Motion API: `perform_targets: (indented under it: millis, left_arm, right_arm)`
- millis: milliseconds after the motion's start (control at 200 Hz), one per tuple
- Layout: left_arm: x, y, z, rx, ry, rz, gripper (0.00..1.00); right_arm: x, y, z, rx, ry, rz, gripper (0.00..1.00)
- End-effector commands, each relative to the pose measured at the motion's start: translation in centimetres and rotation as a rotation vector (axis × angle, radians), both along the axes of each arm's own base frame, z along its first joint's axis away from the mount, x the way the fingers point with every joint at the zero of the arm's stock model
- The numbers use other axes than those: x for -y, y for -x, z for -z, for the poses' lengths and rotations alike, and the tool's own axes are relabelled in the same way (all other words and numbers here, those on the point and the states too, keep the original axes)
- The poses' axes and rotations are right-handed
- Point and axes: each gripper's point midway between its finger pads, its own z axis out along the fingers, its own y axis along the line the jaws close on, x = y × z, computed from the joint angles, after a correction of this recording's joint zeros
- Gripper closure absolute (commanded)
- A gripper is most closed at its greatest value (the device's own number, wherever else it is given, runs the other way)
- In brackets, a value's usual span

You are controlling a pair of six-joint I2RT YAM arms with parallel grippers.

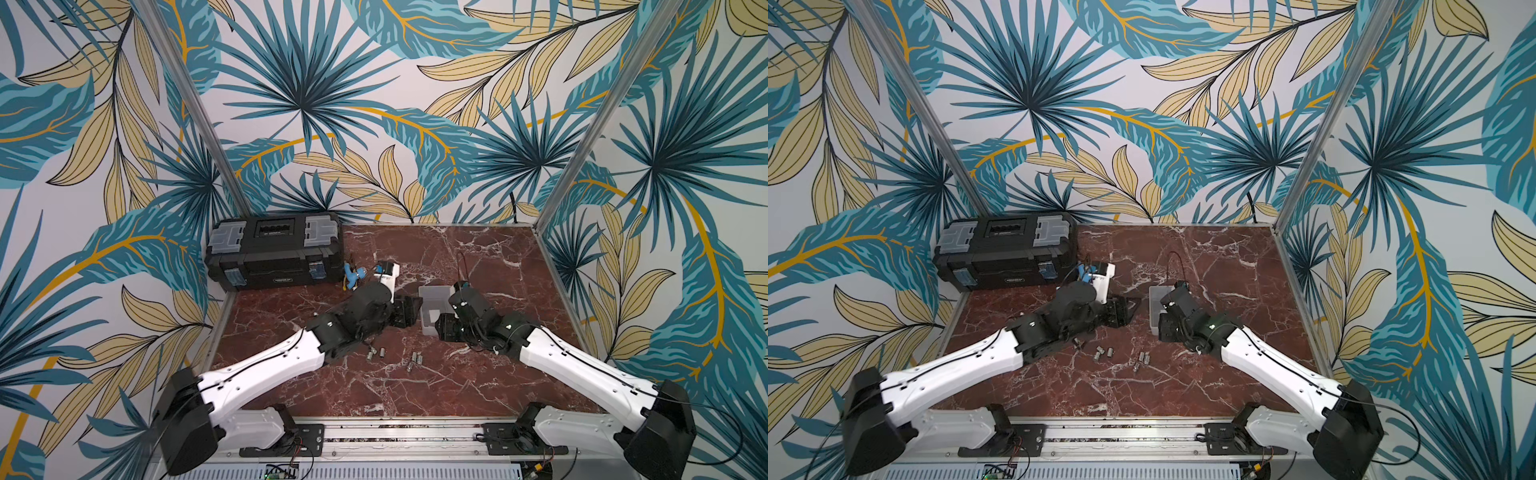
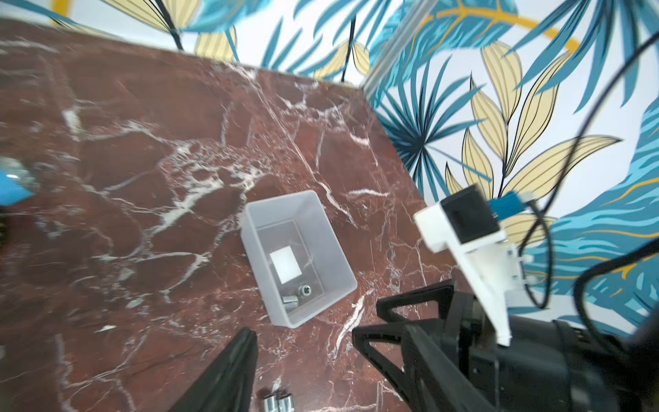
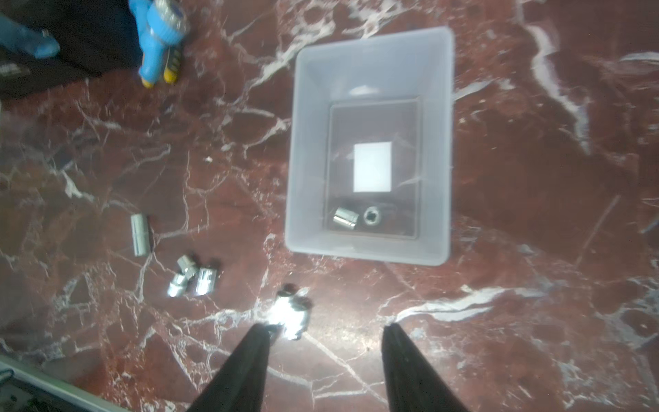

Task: Put the socket on the desktop into the storage box
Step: Place the socket head in the storage box, then pick up the socket head at the center of the board.

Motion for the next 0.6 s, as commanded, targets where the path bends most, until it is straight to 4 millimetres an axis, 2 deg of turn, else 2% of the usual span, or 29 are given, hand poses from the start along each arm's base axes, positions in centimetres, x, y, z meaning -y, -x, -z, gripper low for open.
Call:
perform_targets:
  millis: [0, 215, 260, 356, 596]
  left_arm:
    - [-4.5, 1.0, 4.4, -0.025, -0.093, -0.108, 0.32]
    - [-8.6, 2.8, 7.1, -0.050, -0.110, -0.191, 0.33]
    - [-9.7, 3.2, 8.0, -0.067, -0.144, -0.216, 0.33]
    - [-11.3, 3.4, 8.7, -0.081, -0.174, -0.271, 0.32]
    - [-14.1, 3.2, 10.4, -0.141, -0.210, -0.385, 0.32]
  right_arm:
    - [-1.2, 0.8, 1.2, 0.015, 0.027, -0.001, 0.48]
    - [-4.7, 3.0, 4.0, -0.013, 0.002, -0.050, 0.51]
    - [-5.3, 3.4, 4.3, -0.014, 0.018, -0.059, 0.52]
    - [-6.5, 4.1, 4.5, -0.020, 0.043, -0.087, 0.52]
    - [-9.0, 4.3, 4.8, -0.030, 0.084, -0.137, 0.51]
